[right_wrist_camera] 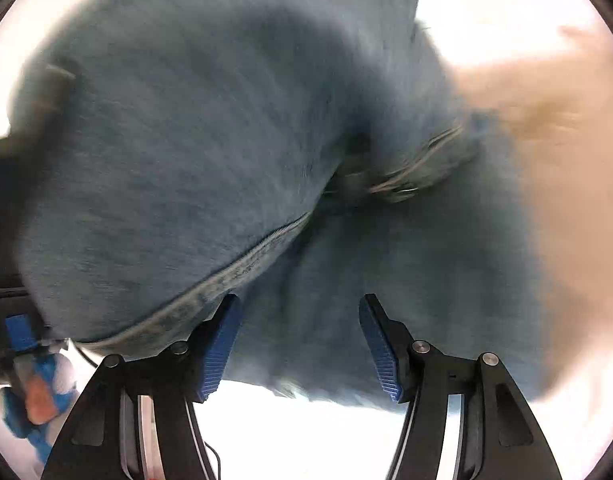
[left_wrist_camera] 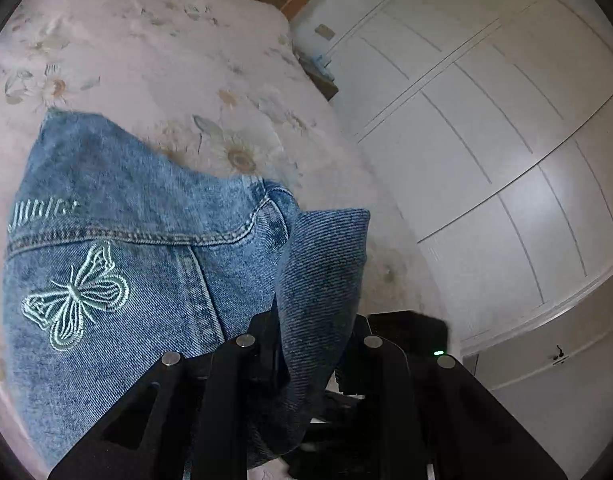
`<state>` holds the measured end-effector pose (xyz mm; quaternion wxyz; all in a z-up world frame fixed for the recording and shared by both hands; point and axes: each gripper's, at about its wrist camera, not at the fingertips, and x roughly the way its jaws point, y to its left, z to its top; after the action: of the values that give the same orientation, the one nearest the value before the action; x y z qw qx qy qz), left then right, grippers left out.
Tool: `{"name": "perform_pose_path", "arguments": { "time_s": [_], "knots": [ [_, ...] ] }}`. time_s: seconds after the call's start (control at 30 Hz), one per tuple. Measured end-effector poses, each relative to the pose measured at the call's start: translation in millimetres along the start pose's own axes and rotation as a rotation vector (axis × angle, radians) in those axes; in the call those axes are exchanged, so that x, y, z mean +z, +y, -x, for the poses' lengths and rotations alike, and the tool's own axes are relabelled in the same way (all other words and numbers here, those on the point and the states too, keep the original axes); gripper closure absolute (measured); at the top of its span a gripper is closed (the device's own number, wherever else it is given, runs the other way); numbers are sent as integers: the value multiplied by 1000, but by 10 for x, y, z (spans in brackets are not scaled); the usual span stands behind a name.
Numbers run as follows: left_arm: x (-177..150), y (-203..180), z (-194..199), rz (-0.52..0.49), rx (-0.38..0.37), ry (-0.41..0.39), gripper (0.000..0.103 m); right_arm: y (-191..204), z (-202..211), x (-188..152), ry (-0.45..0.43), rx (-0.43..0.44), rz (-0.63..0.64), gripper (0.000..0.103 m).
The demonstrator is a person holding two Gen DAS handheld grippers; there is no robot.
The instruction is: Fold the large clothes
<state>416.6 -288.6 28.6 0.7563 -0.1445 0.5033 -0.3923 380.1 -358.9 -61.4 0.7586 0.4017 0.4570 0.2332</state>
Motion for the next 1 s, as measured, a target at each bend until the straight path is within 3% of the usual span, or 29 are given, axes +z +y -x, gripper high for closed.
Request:
{"name": "perform_pose_path", "arguments": {
  "time_s": [0.17, 0.23, 0.3, 0.5, 0.6, 0.67, 1.0],
  "knots": [
    [-495, 147, -732, 19, 198, 153, 88, -648, 647, -261, -65, -76, -122, 39],
    [-587, 165, -880, 18, 224, 161, 88, -912, 846, -423, -82, -128, -174, 39],
    [-548, 145, -922, 20, 233, 144, 85, -1111, 999, -593, -102, -116, -232, 41],
    [-489, 43, -979, 37, 251, 114, 81, -1153, 1217, -730, -126, -118, -225, 41],
    [-556, -38, -882, 30, 260, 86, 73, -1027, 1499, -986, -123, -144, -182, 41],
    [-567, -131, -754, 31, 240, 67, 59, -966, 1527, -1102, -126, -163, -157, 41],
    [-846, -991, 125, -55, 309, -15, 52, -612, 2283, -1573, -182, -225, -110, 40]
  ]
}}
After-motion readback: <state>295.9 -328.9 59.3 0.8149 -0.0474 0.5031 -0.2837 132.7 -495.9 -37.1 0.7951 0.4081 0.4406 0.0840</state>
